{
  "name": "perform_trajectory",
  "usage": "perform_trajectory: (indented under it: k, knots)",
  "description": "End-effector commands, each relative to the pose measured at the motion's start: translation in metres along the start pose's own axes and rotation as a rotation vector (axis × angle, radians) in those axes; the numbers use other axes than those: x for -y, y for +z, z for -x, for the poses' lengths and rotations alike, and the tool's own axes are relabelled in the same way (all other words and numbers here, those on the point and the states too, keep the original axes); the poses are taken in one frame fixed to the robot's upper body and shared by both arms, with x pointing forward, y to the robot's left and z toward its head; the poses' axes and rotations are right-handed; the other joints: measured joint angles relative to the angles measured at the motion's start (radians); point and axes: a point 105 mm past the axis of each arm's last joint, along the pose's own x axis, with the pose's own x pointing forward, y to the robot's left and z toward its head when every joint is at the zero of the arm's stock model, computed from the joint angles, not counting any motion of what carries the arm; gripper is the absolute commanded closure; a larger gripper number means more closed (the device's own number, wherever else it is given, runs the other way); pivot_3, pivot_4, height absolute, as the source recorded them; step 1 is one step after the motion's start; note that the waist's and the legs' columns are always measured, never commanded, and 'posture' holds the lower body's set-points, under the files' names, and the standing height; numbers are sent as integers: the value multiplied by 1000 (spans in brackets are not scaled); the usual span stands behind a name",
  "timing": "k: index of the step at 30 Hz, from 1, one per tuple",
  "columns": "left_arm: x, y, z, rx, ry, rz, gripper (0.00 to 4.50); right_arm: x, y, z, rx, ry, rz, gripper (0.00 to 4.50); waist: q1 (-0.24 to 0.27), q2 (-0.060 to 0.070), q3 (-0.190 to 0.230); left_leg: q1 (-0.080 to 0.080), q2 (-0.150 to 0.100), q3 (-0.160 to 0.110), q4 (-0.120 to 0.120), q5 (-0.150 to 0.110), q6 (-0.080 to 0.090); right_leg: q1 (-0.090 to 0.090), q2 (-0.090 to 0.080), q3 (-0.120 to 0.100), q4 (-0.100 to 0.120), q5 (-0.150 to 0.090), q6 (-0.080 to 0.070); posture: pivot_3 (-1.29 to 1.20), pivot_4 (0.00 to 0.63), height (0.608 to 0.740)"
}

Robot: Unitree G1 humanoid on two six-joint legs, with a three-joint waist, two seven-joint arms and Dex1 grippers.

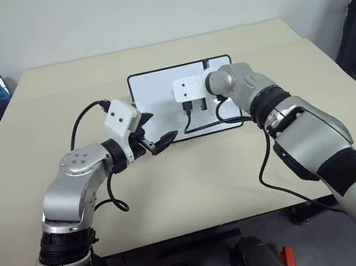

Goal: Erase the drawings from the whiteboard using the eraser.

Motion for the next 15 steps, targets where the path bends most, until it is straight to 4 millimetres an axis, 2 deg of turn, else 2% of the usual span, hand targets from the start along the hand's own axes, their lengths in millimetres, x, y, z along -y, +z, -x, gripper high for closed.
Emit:
perform_trajectory:
  k: [1,5,7,15]
  knots:
    - [0,14,6,37,12,-40,0,35,28,8,72,-115,35,3987,0,0,0,-6,0,0,0,0,0,-6,0,0,1,2,-3,0,150,740]
    - [0,13,8,35,19,-39,0,38,33,7,79,-142,40,3988,8,0,0,-15,0,-2,-2,-1,-1,-14,0,-2,0,2,-5,0,150,740]
    - [0,13,9,35,22,-39,0,33,32,5,73,-137,29,3988,9,0,0,-20,0,-2,-3,-1,-2,-20,0,-2,-1,2,-5,0,150,740]
    - [-1,11,14,26,39,-36,0,23,18,1,26,-122,25,3988,9,0,0,-19,0,-1,-6,-1,-2,-20,0,-2,-1,2,-6,0,150,740]
